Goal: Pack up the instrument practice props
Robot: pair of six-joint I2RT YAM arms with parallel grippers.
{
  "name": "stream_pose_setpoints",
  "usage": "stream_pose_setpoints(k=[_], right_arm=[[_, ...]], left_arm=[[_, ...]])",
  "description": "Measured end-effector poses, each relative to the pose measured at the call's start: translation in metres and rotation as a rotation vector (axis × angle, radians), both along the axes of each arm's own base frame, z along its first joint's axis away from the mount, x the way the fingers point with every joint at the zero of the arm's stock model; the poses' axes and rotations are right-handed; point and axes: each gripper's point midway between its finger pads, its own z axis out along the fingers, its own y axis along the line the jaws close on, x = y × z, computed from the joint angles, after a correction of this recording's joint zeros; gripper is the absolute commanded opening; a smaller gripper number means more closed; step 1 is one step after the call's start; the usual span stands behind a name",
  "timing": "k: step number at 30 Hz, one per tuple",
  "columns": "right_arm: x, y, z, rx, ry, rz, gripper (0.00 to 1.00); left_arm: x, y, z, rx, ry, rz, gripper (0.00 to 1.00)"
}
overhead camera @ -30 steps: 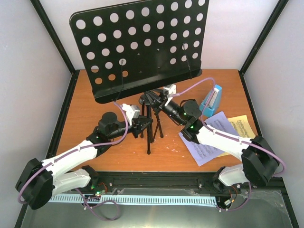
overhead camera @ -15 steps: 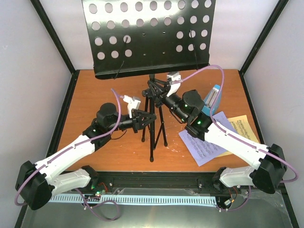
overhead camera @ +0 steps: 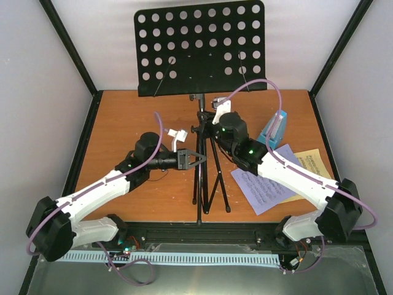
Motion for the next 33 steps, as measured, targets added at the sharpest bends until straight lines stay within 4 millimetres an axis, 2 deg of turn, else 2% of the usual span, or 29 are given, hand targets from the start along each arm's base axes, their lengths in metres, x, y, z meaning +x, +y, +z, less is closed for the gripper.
stream_pose_setpoints(k=[8, 16, 29, 33], right_arm=[[0.021, -0.001, -0.050, -0.094, 0.119, -0.046, 0.03], [0.037, -0.001, -0.086, -0.050, 0.226, -0.036, 0.03], [0.064, -0.012, -0.157, -0.004, 0.373, -0.104, 0.03], [0.070, -0.011, -0.182, -0.013, 0.400, -0.116, 0.03]], left_arm=[[0.012, -0.003, -0.034, 0.057, 0.136, 0.039, 0.00], [0.025, 0.001, -0.060, 0.127, 0.180, 0.098, 0.00], [0.047, 0.000, -0.109, 0.210, 0.255, 0.157, 0.00], [0.054, 0.003, -0.132, 0.263, 0.274, 0.185, 0.00]])
